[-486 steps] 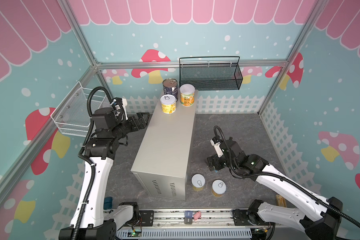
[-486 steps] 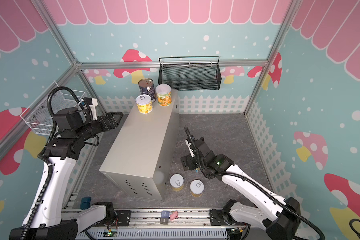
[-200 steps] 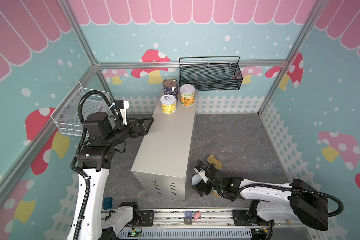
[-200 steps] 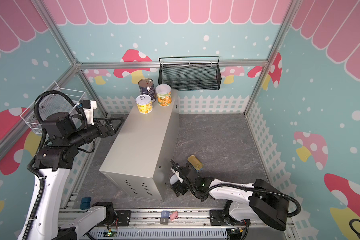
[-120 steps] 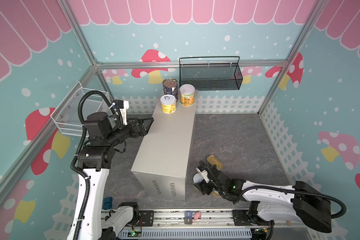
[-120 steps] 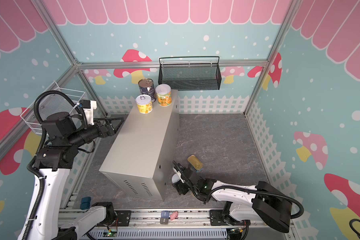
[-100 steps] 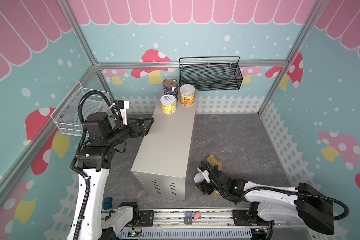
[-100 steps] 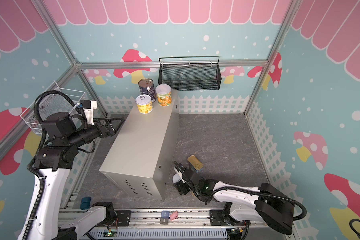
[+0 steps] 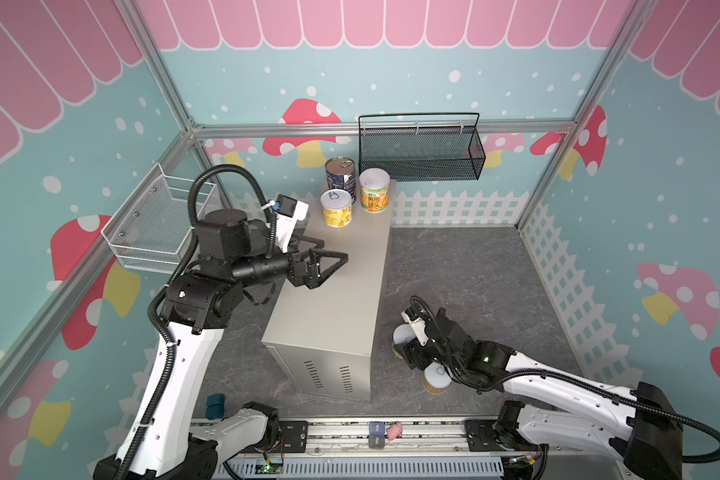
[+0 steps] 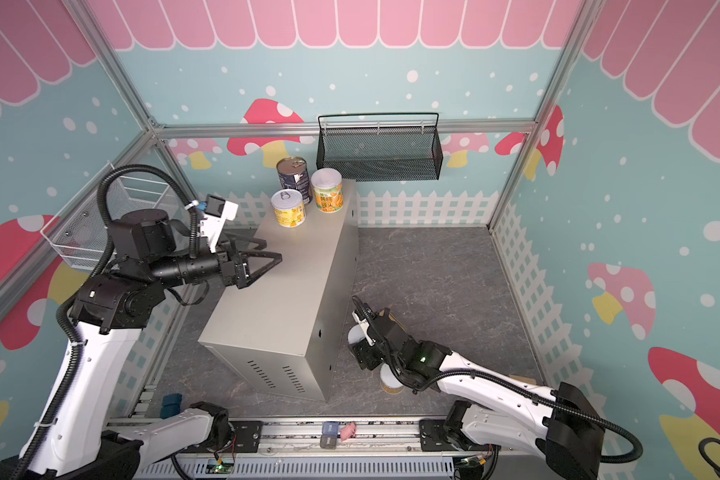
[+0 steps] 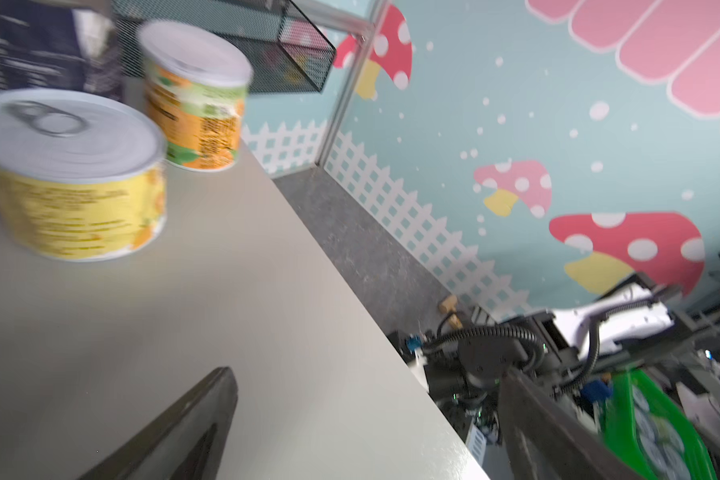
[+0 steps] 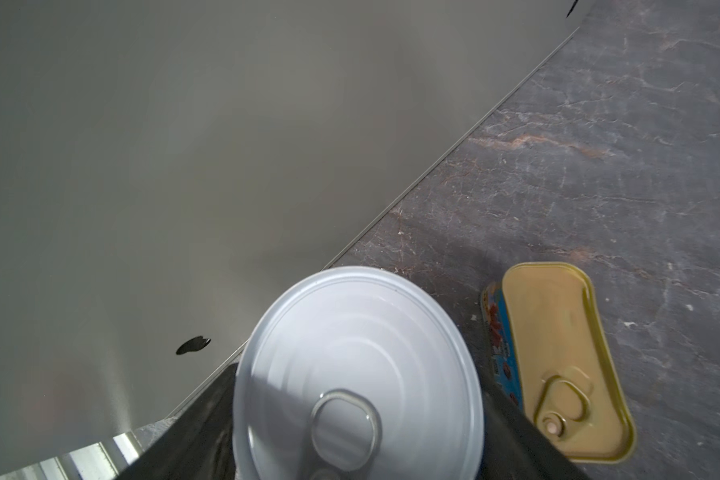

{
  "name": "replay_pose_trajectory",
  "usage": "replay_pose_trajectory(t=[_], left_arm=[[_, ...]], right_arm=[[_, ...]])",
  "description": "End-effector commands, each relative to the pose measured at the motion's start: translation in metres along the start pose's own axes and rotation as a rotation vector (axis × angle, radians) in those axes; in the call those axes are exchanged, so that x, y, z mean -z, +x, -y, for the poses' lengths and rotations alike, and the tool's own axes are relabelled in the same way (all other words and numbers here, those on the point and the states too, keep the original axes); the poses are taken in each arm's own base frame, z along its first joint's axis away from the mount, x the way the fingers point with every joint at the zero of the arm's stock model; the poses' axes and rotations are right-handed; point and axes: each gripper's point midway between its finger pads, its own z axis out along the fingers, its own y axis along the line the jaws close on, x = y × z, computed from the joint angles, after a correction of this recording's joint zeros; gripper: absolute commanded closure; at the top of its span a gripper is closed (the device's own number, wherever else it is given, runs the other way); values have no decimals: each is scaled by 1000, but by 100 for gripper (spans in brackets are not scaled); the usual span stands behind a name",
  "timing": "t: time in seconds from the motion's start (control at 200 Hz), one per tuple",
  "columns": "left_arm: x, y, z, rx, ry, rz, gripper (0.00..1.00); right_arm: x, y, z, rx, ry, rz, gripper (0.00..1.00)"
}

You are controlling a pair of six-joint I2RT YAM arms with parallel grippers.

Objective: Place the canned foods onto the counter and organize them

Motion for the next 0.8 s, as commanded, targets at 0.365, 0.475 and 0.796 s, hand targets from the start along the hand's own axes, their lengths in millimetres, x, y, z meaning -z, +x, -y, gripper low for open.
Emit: replay_pose_trajectory(t=[0.365, 0.475, 0.796], left_arm=[[-67, 46, 50, -283, -24, -345, 1], [-72, 41, 59, -319, -39, -336, 1], [-48, -4, 61, -312, -157, -175, 1]], right_arm=[[73, -81, 17, 4, 37, 51, 28], [95, -110, 20, 34, 30, 95, 28], [152, -213, -8, 250, -66, 301, 28]])
